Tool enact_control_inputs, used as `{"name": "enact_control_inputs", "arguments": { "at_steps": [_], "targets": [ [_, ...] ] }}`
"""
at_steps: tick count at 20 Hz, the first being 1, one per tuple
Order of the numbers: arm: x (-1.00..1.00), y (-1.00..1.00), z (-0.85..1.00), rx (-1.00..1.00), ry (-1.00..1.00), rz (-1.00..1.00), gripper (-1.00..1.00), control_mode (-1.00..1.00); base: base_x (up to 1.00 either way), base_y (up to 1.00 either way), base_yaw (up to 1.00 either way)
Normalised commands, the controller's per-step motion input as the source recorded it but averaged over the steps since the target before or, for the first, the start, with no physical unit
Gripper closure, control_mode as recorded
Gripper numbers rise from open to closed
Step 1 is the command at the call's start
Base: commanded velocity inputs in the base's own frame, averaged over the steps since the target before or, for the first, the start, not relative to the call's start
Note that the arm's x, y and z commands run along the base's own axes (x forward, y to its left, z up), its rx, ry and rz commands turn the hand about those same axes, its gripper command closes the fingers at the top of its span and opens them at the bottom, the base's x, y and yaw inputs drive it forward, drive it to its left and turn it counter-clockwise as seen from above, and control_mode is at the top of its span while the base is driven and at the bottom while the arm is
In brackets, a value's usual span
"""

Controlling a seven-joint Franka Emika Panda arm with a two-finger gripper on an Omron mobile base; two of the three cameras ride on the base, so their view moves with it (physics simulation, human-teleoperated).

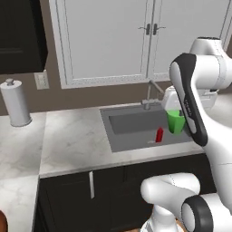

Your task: Pick the cup and bowl and place them in the sink. Then turn on the water.

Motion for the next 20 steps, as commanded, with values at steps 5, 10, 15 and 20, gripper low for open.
{"name": "enact_control_inputs", "arguments": {
  "at_steps": [5, 10, 15, 20],
  "targets": [
    [0.00, 0.00, 0.00, 0.00, 0.00, 0.00, 1.00, 1.00, 0.43, -0.02, 0.00],
    [0.00, 0.00, 0.00, 0.00, 0.00, 0.00, 1.00, 1.00, 0.42, -0.01, 0.00],
    [0.00, 0.00, 0.00, 0.00, 0.00, 0.00, 1.00, 1.00, 0.45, -0.01, 0.00],
    [0.00, 0.00, 0.00, 0.00, 0.00, 0.00, 1.00, 1.00, 0.38, -0.06, 0.00]
  ]
}}
